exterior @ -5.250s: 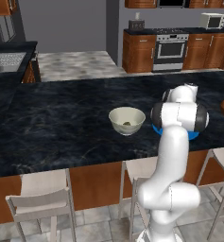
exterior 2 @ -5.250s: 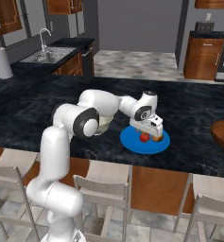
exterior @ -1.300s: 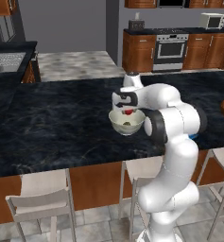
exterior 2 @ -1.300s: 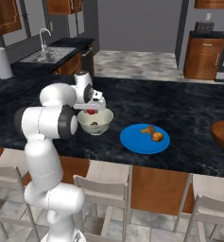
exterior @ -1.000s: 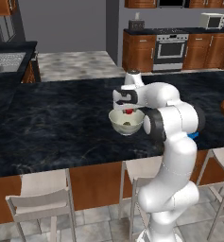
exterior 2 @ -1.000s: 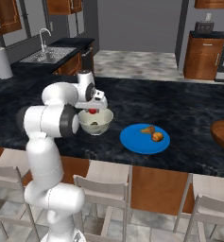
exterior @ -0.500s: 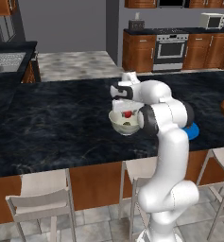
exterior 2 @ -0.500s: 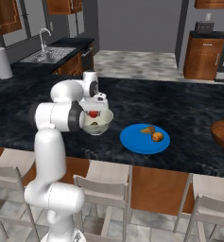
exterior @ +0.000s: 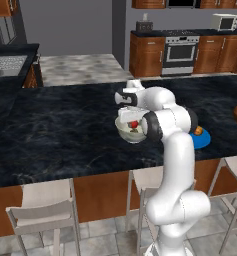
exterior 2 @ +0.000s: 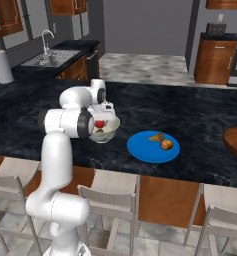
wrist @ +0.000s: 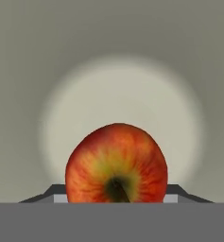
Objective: Take the fruits from the plate on the dining counter and place two fruits in each bowl.
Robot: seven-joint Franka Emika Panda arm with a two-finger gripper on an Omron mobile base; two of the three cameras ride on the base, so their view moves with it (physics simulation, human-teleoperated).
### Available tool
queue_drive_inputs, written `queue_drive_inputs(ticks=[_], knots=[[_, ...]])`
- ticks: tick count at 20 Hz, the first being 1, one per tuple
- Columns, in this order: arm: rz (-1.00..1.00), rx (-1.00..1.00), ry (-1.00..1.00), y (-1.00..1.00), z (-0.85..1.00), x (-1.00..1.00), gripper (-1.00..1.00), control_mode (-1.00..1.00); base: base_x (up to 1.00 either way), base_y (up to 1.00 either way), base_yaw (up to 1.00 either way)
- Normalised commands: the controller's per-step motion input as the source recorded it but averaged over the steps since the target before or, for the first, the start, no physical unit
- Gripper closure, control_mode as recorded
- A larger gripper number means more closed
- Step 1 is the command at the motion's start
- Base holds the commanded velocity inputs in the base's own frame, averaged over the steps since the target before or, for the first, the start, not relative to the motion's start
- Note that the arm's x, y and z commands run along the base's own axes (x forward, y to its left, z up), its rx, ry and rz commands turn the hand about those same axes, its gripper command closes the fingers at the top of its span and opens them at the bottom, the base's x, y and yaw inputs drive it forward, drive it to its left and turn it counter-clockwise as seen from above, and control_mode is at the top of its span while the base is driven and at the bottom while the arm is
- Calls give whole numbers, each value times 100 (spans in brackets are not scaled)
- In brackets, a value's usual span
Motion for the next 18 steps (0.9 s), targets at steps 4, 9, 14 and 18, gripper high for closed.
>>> queue_drive_inputs(ticks=[4, 9, 14, 18], knots=[[5, 0, 0, 0, -33, 0, 100, -100, 0, 0, 0], [3, 0, 0, 0, -4, 0, 100, -100, 0, 0, 0], [0, 0, 0, 0, 1, 0, -100, -100, 0, 0, 0], [0, 0, 0, 0, 11, 0, -100, -100, 0, 0, 0]])
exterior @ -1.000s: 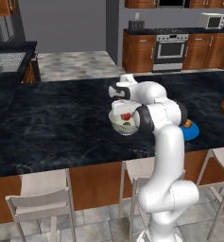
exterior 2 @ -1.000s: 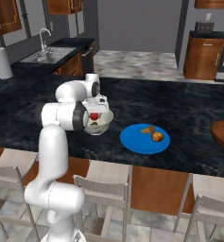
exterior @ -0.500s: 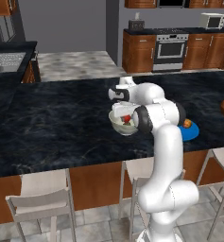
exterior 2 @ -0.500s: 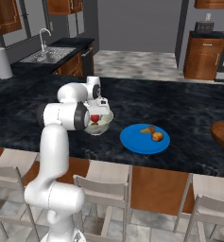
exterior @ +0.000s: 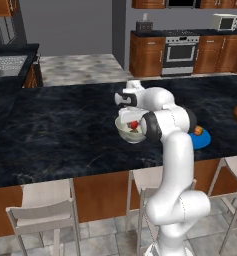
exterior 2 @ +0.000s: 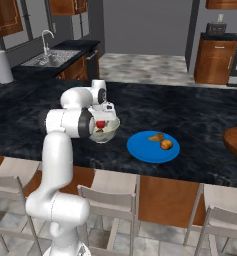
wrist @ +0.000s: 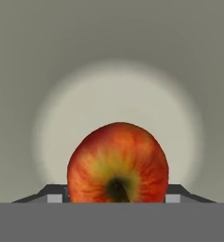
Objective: Take the fruits from the plate on the dining counter and place two fruits in each bowl.
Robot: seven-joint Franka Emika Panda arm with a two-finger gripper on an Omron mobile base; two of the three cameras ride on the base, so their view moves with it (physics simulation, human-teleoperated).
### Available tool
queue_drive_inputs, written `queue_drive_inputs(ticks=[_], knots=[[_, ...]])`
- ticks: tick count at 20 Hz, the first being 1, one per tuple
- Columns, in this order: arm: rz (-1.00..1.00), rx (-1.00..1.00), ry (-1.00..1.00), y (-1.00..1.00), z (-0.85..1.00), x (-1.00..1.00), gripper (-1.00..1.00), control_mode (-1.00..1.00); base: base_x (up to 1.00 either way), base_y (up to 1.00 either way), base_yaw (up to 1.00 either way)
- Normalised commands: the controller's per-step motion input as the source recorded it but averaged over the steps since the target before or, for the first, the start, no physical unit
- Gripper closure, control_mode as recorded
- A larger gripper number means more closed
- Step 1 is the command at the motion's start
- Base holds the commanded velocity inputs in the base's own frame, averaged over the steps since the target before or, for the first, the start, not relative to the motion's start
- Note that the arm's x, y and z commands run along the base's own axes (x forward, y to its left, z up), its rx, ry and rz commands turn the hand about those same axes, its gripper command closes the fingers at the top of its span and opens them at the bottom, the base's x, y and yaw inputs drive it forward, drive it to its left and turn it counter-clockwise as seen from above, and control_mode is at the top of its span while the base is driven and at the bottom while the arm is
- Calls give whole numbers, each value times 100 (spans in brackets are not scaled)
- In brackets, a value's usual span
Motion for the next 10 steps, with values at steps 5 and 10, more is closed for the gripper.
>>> queue_drive_inputs(ticks=[5, 10], knots=[[0, 0, -3, 0, 28, -36, -100, -100, 0, 0, 0], [0, 0, -9, 0, 46, -58, -100, -100, 0, 0, 0]])
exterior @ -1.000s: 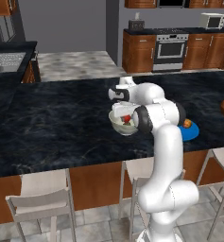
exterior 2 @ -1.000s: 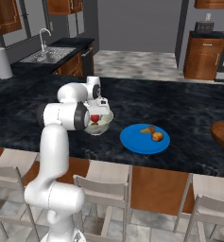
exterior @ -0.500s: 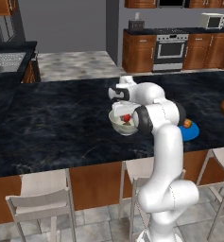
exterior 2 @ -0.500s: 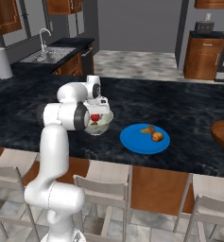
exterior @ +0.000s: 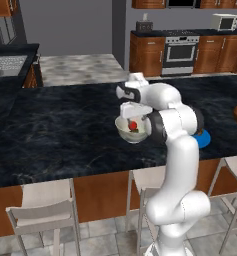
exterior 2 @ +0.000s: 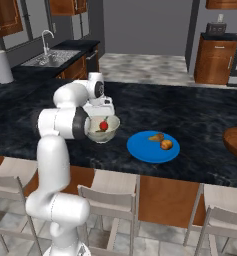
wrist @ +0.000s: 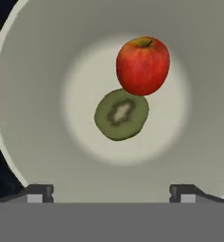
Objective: Take the fruits from the plate on the dining counter and place two fruits in each bowl.
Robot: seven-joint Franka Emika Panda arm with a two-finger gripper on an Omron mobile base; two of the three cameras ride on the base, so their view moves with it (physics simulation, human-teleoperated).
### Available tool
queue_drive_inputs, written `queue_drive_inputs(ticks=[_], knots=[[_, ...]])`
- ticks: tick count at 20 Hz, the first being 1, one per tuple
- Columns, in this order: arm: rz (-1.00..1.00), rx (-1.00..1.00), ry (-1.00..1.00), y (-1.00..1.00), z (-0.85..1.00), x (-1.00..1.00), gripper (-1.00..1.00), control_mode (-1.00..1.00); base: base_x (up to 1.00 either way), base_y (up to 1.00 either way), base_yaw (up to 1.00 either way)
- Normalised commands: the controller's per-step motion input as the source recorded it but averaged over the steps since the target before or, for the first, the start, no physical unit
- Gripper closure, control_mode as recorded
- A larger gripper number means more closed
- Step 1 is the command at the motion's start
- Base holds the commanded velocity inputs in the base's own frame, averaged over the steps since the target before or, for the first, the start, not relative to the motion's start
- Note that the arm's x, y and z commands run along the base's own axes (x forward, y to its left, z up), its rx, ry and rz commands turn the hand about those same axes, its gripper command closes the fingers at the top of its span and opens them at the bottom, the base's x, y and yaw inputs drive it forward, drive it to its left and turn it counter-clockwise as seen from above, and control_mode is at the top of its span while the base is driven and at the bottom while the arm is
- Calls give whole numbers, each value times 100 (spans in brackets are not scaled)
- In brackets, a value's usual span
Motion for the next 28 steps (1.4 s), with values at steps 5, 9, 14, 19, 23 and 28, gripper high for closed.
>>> queue_drive_inputs(ticks=[5, 9, 14, 19, 23, 28], knots=[[-1, 6, -18, -7, 49, -94, -100, -100, 0, 0, 0], [0, 8, -22, -6, 41, -100, -100, -100, 0, 0, 0], [0, 7, -19, 0, 44, -100, -100, -100, 0, 0, 0], [0, 2, -8, 0, 54, -100, -100, -100, 0, 0, 0], [0, 0, 0, 0, 52, -100, -100, -100, 0, 0, 0], [0, 0, 2, -2, 24, -100, -100, -100, 0, 0, 0]])
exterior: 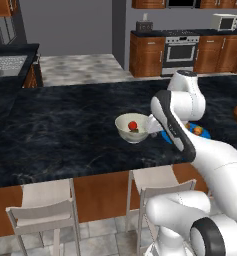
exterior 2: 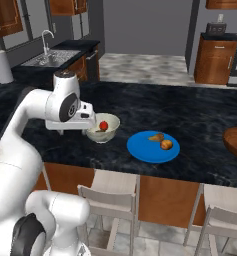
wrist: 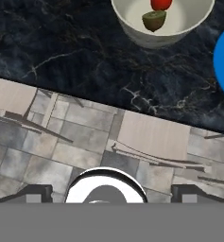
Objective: Take the fruits from the plate on the dining counter and place two fruits in each bowl.
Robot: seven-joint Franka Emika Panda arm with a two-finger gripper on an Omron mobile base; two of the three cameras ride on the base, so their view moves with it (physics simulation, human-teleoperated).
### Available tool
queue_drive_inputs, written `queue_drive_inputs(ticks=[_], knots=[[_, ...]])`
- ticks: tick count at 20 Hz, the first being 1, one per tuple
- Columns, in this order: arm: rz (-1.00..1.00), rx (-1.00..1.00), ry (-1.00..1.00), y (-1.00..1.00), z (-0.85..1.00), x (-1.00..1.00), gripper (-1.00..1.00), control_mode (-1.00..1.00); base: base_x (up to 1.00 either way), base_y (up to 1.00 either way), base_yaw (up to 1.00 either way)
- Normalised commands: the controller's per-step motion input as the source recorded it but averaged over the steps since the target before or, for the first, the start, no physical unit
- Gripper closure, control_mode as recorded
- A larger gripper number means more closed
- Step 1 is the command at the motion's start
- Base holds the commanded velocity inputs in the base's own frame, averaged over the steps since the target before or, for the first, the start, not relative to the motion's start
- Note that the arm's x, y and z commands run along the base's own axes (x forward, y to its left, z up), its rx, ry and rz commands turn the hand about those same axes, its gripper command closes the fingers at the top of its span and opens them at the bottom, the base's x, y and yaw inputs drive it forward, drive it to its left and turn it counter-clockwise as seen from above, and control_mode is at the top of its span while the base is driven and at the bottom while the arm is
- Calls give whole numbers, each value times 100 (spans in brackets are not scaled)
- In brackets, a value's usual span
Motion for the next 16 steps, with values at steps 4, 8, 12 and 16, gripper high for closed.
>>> queue_drive_inputs(ticks=[4, 8, 12, 16], knots=[[-2, 0, 6, -4, 0, -100, -100, -100, 0, 0, 0], [0, 0, 4, 0, 2, -48, -100, -100, 0, 0, 0], [0, 0, 0, 0, 0, 0, -100, -100, 0, 0, 0], [0, 0, 0, 0, 0, 0, -100, -100, 0, 0, 0]])
